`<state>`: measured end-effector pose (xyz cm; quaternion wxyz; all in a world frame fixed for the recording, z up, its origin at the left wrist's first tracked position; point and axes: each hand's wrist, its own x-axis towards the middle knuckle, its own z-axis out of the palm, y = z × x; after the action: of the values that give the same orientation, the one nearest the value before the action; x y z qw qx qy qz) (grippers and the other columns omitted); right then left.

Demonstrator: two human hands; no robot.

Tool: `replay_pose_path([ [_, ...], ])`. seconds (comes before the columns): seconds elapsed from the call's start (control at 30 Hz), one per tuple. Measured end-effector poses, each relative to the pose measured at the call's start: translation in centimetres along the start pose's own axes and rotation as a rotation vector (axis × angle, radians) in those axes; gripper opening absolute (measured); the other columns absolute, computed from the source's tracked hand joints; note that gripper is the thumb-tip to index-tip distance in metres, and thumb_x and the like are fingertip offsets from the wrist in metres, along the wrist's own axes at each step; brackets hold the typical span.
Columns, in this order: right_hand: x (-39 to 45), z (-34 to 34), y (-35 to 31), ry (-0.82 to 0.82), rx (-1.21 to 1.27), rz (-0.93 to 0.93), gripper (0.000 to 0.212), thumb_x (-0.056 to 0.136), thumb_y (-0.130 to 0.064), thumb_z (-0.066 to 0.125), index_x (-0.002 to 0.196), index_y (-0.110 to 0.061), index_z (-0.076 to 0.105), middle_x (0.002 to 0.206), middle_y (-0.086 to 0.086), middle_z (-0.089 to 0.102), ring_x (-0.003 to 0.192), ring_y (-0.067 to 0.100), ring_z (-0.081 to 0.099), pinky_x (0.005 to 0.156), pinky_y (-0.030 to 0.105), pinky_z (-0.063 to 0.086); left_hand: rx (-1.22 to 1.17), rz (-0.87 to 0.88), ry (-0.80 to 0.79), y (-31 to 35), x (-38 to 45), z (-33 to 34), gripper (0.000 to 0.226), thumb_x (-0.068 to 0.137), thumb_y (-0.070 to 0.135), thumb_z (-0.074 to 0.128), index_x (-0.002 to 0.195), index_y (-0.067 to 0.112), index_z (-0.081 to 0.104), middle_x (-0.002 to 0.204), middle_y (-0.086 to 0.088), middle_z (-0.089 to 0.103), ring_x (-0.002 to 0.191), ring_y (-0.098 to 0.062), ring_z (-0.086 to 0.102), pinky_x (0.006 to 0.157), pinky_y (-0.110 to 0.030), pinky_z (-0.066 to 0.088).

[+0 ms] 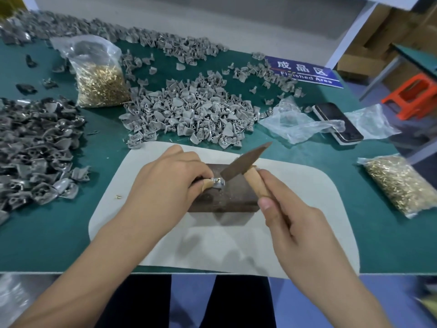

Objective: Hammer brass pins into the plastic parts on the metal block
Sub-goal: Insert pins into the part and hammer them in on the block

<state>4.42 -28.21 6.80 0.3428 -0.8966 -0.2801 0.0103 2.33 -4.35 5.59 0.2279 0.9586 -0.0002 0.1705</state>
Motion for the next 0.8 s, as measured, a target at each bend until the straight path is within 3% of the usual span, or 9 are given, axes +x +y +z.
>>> replay_pose_path([
  [0.17,0.6,0.7,-0.3,-0.038,-0.075,0.032,0.043,0.099,-0.059,0.031,0.139,-0.074,0.03,0.093,-0.007,0.075,0.072,0.016,0.064,0.073,0.044,0.056,0.041,0.022,0.01,-0.1,0.1,-0.1,0.005,0.088,0.036,0.074,0.089,0.033,0.077,0.083,0.019,0.063,0.086,-0.015,0.048,0.061,-0.028,0.035],
  [0.27,1.0,0.5,-0.5,0.046,-0.057,0.004,0.039,0.105,-0.051,0.036,0.14,-0.069,0.037,0.08,-0.011,0.069,0.065,0.014,0.059,0.065,0.035,0.051,0.049,0.04,0.028,-0.2,0.1,0.0,0.003,0.086,0.034,0.076,0.088,0.033,0.077,0.081,0.017,0.064,0.085,-0.016,0.051,0.059,-0.028,0.038],
  [0.4,0.9,0.4,-1.1,-0.036,-0.147,0.012,0.044,0.101,-0.053,0.035,0.138,-0.075,0.03,0.062,-0.013,0.053,0.058,0.015,0.049,0.063,0.045,0.05,0.032,0.035,0.024,-0.4,0.0,0.2,0.004,0.084,0.033,0.076,0.088,0.033,0.078,0.081,0.017,0.065,0.086,-0.017,0.05,0.06,-0.032,0.045],
  [0.53,0.7,0.6,-1.1,0.005,-0.109,0.033,0.041,0.105,-0.048,0.036,0.143,-0.064,0.033,0.071,-0.013,0.063,0.059,0.014,0.052,0.064,0.043,0.048,0.025,0.036,0.032,-0.4,0.0,0.3,0.004,0.083,0.033,0.078,0.088,0.033,0.078,0.081,0.018,0.066,0.086,-0.017,0.051,0.059,-0.03,0.043],
  [0.63,0.8,0.7,-0.9,-0.034,-0.125,0.036,0.041,0.103,-0.051,0.034,0.138,-0.071,0.034,0.088,-0.004,0.073,0.068,0.02,0.062,0.07,0.045,0.056,0.034,0.041,0.043,-0.5,0.0,0.3,0.004,0.083,0.034,0.078,0.087,0.033,0.078,0.081,0.018,0.066,0.086,-0.017,0.052,0.058,-0.029,0.04],
  [0.73,1.0,0.7,-1.1,0.031,-0.096,0.054,0.04,0.103,-0.051,0.035,0.142,-0.063,0.037,0.081,-0.002,0.071,0.062,0.018,0.058,0.067,0.043,0.053,0.039,0.031,0.046,-0.5,0.0,0.3,0.004,0.084,0.036,0.077,0.087,0.034,0.078,0.082,0.019,0.066,0.086,-0.016,0.052,0.058,-0.028,0.039],
  [0.8,1.3,0.6,-1.2,-0.015,-0.099,0.066,0.041,0.101,-0.054,0.034,0.14,-0.064,0.035,0.083,-0.001,0.071,0.065,0.023,0.058,0.069,0.044,0.055,0.056,0.031,0.054,-0.4,-0.1,0.3,0.003,0.084,0.037,0.076,0.086,0.035,0.078,0.081,0.018,0.067,0.085,-0.016,0.052,0.057,-0.027,0.037],
])
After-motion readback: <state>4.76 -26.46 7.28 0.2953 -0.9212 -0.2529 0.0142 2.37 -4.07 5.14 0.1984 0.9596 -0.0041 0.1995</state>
